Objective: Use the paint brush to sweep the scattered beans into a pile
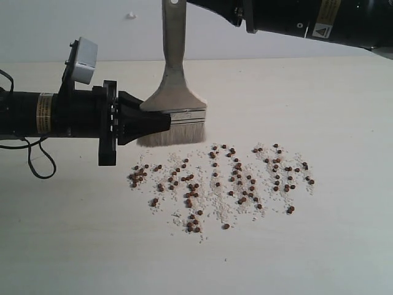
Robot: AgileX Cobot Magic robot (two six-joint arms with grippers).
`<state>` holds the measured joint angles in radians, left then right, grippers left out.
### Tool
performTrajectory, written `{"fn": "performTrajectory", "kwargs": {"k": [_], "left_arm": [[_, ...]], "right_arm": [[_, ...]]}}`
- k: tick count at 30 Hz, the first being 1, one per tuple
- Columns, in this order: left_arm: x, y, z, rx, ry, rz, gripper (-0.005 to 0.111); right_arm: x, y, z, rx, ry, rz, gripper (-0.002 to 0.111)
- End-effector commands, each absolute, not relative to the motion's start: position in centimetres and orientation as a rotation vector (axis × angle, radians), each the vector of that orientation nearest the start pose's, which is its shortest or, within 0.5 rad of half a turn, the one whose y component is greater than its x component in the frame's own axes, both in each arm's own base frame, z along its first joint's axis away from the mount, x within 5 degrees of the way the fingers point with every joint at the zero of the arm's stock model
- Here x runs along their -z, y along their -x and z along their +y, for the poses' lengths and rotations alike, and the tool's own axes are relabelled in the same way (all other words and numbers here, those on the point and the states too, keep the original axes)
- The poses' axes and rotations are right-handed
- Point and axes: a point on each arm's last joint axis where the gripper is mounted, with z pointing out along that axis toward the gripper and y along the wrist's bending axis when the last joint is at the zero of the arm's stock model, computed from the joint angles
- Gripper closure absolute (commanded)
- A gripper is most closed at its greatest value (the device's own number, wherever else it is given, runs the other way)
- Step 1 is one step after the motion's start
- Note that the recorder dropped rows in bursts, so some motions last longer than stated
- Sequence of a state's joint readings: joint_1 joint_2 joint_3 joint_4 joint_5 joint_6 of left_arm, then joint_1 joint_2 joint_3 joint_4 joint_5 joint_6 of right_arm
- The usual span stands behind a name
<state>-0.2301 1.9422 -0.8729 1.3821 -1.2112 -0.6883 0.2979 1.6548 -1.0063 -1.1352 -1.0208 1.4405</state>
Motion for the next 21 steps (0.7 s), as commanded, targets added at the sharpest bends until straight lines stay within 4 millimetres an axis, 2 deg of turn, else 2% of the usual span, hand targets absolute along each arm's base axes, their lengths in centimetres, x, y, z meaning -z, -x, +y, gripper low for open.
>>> {"fn": "performTrajectory", "kwargs": {"k": [1, 8, 12, 16, 21], "left_arm": [[-16.4, -30.1, -15.6, 1.102, -1.160, 1.486, 0.107], [-16.3, -30.2, -14.8, 1.096, -1.161, 1.503, 0.107], [-16.2, -30.5, -14.2, 1.090, -1.150, 1.520, 0.107], [-16.2, -30.6, -13.7, 1.083, -1.137, 1.528, 0.107], [-16.2, -30.7, -13.8, 1.086, -1.132, 1.531, 0.107]], "right_arm": [[-30.0, -30.7, 16.1, -1.297, 0.559, 1.557, 0.108], [-31.8, -30.8, 12.1, -1.147, 0.563, 1.543, 0.108], [-30.8, -31.0, 10.4, -1.056, 0.651, 1.639, 0.098], [-28.8, -30.8, 10.8, -0.985, 0.860, 1.671, 0.085], [-27.1, -30.9, 12.4, -1.060, 1.018, 1.512, 0.066]]}}
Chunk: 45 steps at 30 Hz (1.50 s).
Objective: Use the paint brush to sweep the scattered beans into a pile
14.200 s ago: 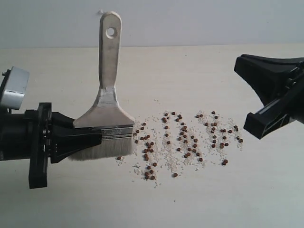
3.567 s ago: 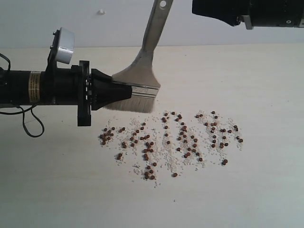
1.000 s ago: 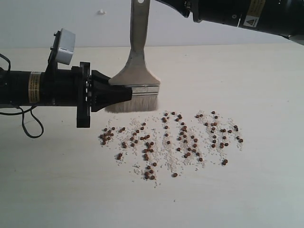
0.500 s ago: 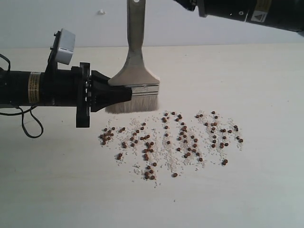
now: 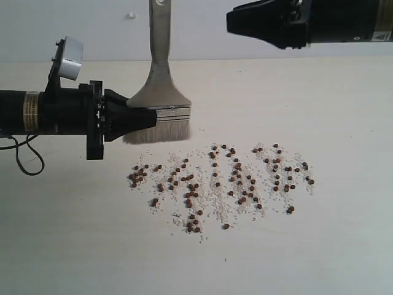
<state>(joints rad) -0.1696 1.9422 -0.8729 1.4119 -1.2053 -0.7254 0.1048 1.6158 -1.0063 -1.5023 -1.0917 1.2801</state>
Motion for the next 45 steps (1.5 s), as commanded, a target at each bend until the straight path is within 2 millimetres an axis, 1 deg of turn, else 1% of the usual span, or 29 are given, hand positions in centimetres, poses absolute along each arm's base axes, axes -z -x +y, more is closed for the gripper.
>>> {"fn": "performTrajectory", "kwargs": {"k": [1, 5, 8, 10, 13, 17, 21, 28, 32, 36, 45], "left_arm": [[-16.2, -30.7, -13.8, 1.086, -1.132, 1.531, 0.107], [-16.2, -30.6, -13.8, 1.089, -1.141, 1.531, 0.107], [-16.1, -30.5, -13.8, 1.092, -1.147, 1.533, 0.107], [-16.1, -30.5, -13.8, 1.092, -1.152, 1.533, 0.107], [-16.1, -30.5, -13.8, 1.093, -1.156, 1.533, 0.107], [-16.0, -30.4, -13.8, 1.093, -1.164, 1.533, 0.107], [-16.0, -30.4, -13.8, 1.094, -1.166, 1.533, 0.107], [-16.0, -30.4, -13.8, 1.094, -1.166, 1.533, 0.107], [-16.0, -30.4, -13.8, 1.094, -1.166, 1.533, 0.107], [-16.0, -30.4, -13.8, 1.094, -1.166, 1.533, 0.107], [-16.0, -30.4, -13.8, 1.093, -1.171, 1.531, 0.107]], "right_arm": [[-26.9, -31.0, 12.7, -1.065, 1.014, 1.495, 0.062], [-25.6, -31.8, 14.1, -1.048, 1.004, 1.417, 0.053], [-25.2, -32.1, 14.9, -1.044, 0.982, 1.371, 0.047], [-25.3, -32.3, 15.1, -1.049, 0.981, 1.352, 0.046], [-25.8, -32.9, 15.4, -1.108, 1.003, 1.398, 0.046], [-26.7, -34.4, 16.0, -1.183, 1.073, 1.471, 0.046], [-26.8, -35.7, 16.3, -1.215, 1.057, 1.503, 0.047], [-25.6, -36.1, 17.5, -1.243, 1.051, 1.493, 0.048], [-25.6, -36.0, 17.9, -1.253, 1.052, 1.485, 0.048], [-25.9, -36.0, 18.2, -1.266, 1.015, 1.467, 0.048], [-26.3, -35.4, 21.3, -1.312, 1.070, 1.402, 0.048]]}}
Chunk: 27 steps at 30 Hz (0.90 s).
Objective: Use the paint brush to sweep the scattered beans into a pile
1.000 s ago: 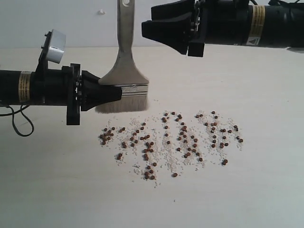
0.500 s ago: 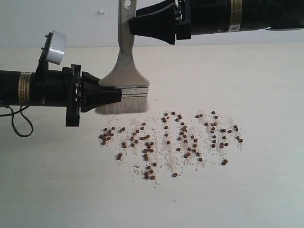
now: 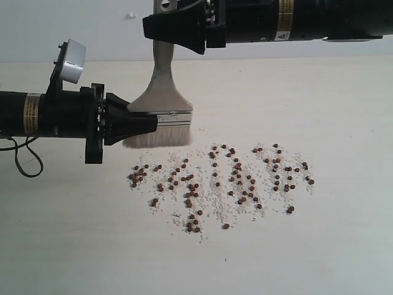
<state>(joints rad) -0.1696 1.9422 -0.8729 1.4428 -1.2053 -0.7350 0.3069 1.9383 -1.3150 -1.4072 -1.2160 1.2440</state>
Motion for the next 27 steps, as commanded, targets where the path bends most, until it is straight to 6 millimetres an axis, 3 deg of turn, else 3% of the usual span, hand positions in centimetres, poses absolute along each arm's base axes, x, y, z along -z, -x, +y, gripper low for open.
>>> {"fn": "performTrajectory", "kwargs": {"k": [1, 9, 16, 24, 26, 27], "left_arm": [[-16.0, -30.4, -13.8, 1.094, -1.171, 1.533, 0.107], [-16.0, -30.4, -13.8, 1.096, -1.171, 1.534, 0.107], [-16.0, -30.4, -13.8, 1.093, -1.174, 1.531, 0.107], [-16.0, -30.3, -13.8, 1.095, -1.188, 1.531, 0.107], [-16.0, -30.3, -13.8, 1.095, -1.188, 1.531, 0.107], [-16.0, -30.3, -13.8, 1.095, -1.188, 1.531, 0.107]], "right_arm": [[-26.5, -35.6, 21.4, -1.307, 1.072, 1.394, 0.048], [-26.5, -35.7, 21.4, -1.341, 1.049, 1.428, 0.047], [-24.9, -36.4, 21.6, -1.329, 1.034, 1.419, 0.048], [-25.2, -36.5, 21.6, -1.326, 1.019, 1.406, 0.051], [-25.2, -36.5, 21.6, -1.325, 1.020, 1.405, 0.060], [-25.2, -36.5, 21.6, -1.323, 1.022, 1.403, 0.075]]}}
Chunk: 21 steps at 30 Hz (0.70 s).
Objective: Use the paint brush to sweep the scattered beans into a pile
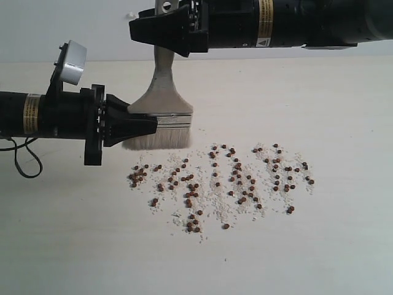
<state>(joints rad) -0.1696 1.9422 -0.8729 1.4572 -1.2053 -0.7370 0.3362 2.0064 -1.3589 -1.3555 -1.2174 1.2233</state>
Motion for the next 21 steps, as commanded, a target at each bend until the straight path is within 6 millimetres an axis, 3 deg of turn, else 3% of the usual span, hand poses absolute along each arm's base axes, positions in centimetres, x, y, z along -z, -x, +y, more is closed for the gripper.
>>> {"fn": "performTrajectory", "kwargs": {"k": [1, 4, 5, 12, 14, 15, 18, 21], "left_arm": [[-16.0, -30.3, -13.8, 1.095, -1.188, 1.531, 0.107], [-16.0, -30.3, -13.8, 1.095, -1.188, 1.531, 0.107], [-16.0, -30.3, -13.8, 1.095, -1.188, 1.531, 0.107], [-16.0, -30.3, -13.8, 1.096, -1.181, 1.533, 0.103], [-16.0, -30.4, -13.8, 1.110, -1.157, 1.552, 0.092], [-16.0, -30.4, -13.8, 1.111, -1.151, 1.554, 0.071], [-16.0, -30.3, -13.8, 1.118, -1.159, 1.560, 0.043], [-16.0, -30.3, -13.7, 1.149, -1.127, 1.596, 0.040]], "right_arm": [[-25.2, -36.5, 21.6, -1.323, 1.022, 1.403, 0.082], [-25.0, -36.3, 21.6, -1.319, 1.045, 1.410, 0.106], [-25.0, -36.3, 21.6, -1.318, 1.048, 1.411, 0.108], [-25.0, -36.4, 21.6, -1.321, 1.042, 1.412, 0.108], [-25.0, -36.4, 21.6, -1.327, 1.036, 1.417, 0.108], [-25.1, -36.4, 21.6, -1.335, 1.023, 1.421, 0.108], [-25.4, -36.5, 21.6, -1.351, 0.978, 1.416, 0.108], [-26.5, -36.4, 21.4, -1.370, 0.943, 1.407, 0.108]]}}
